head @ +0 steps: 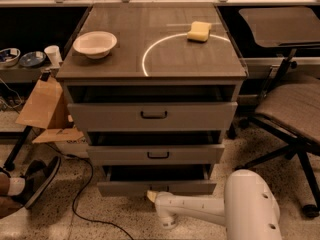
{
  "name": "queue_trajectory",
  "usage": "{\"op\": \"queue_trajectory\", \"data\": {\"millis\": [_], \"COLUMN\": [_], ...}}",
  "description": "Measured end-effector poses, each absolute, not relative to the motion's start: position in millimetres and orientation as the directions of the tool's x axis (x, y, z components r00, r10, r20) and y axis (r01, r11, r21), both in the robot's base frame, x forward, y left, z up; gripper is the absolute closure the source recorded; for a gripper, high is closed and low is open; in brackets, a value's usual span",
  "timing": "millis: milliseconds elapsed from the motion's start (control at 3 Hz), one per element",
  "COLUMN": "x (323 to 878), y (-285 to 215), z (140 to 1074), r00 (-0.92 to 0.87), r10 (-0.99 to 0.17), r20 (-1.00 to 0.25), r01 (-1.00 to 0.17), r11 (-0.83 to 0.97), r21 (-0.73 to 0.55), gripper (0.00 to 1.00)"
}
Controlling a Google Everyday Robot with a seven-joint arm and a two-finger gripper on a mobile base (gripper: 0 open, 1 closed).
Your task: Open bottom drawer
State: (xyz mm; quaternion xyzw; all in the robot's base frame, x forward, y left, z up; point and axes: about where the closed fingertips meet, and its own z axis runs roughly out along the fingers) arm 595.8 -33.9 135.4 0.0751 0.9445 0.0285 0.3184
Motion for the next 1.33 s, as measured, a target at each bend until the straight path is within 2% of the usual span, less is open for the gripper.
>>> {"op": "queue_trajectory", "data": {"millis": [1333], "x": [580.0], "y": [-21.0], "z": [142.1], "r00": [-0.771], "r10": [0.205], "r20": [-0.603], "r01": [0.162], "r11": [0.979], "r21": [0.125], "gripper": [1.0]}}
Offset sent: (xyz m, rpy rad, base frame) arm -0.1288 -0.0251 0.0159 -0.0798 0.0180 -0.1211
